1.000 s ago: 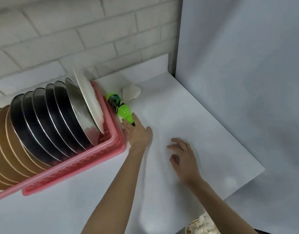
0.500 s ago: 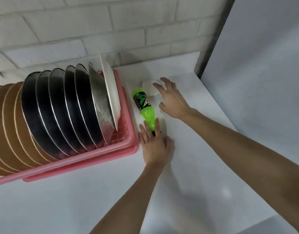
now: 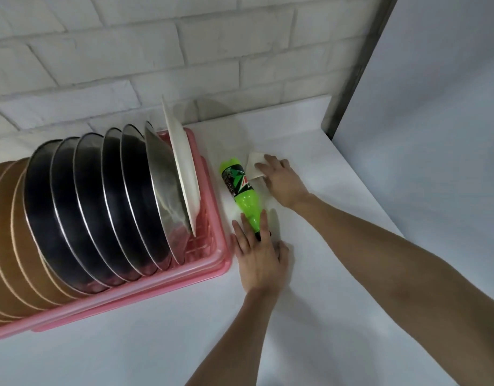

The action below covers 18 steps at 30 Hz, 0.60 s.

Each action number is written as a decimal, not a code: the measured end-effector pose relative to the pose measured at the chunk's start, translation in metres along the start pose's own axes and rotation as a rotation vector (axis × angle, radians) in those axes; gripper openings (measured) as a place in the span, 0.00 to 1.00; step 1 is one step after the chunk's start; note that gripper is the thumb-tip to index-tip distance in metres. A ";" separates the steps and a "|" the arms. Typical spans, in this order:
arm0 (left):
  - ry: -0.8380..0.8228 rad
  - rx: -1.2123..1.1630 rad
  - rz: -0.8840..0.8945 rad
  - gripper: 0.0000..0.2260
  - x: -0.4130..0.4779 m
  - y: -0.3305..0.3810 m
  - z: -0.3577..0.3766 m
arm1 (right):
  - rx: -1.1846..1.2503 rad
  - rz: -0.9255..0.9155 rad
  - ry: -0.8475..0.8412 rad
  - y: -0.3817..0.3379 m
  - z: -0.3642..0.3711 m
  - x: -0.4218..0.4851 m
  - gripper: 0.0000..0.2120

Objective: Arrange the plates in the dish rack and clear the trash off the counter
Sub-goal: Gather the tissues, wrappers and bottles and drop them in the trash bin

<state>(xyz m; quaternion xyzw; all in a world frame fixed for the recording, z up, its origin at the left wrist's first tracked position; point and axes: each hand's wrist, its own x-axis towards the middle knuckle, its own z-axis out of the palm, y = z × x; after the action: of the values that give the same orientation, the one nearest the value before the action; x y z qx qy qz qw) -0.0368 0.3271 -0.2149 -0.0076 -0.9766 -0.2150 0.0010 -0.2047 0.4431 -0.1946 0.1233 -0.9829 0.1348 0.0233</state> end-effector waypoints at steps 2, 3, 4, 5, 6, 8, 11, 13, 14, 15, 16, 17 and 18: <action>-0.016 -0.025 0.001 0.32 0.001 0.000 -0.002 | 0.057 0.027 0.079 0.006 0.004 -0.025 0.20; -0.022 -0.048 0.001 0.31 0.001 0.000 -0.004 | 0.092 0.042 0.117 0.009 0.006 -0.041 0.20; -0.016 -0.072 0.007 0.31 0.002 0.001 -0.005 | 0.117 0.058 0.153 0.010 0.007 -0.057 0.19; -0.003 -0.089 0.014 0.29 0.002 0.001 -0.007 | 0.133 0.073 0.185 0.009 0.008 -0.073 0.20; 0.003 -0.096 0.023 0.26 0.003 0.000 -0.007 | 0.144 0.087 0.210 0.008 0.009 -0.090 0.20; -0.010 -0.097 0.037 0.22 0.002 -0.002 -0.004 | 0.167 0.119 0.239 0.001 0.012 -0.125 0.20; 0.012 -0.149 0.059 0.19 0.001 -0.008 -0.005 | 0.244 0.195 0.283 -0.013 0.015 -0.178 0.18; 0.054 -0.227 0.139 0.18 -0.004 -0.015 -0.008 | 0.321 0.236 0.315 -0.022 0.013 -0.209 0.16; 0.078 -0.275 0.196 0.18 -0.011 -0.018 -0.010 | 0.359 0.257 0.335 -0.027 0.010 -0.223 0.15; 0.088 -0.326 0.242 0.18 -0.021 -0.022 -0.013 | 0.403 0.285 0.350 -0.031 0.007 -0.236 0.15; 0.078 -0.372 0.269 0.18 -0.035 -0.024 -0.016 | 0.450 0.316 0.360 -0.035 0.003 -0.249 0.14; 0.058 -0.411 0.285 0.18 -0.052 -0.025 -0.019 | 0.498 0.345 0.366 -0.040 -0.001 -0.264 0.14; 0.039 -0.446 0.301 0.19 -0.070 -0.026 -0.021 | 0.542 0.373 0.373 -0.045 -0.005 -0.281 0.13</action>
<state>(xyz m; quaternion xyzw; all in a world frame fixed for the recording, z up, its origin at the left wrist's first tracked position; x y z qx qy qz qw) 0.0327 0.2941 -0.2071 -0.1485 -0.8928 -0.4223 0.0502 0.0782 0.4687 -0.2008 -0.0828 -0.8960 0.4120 0.1436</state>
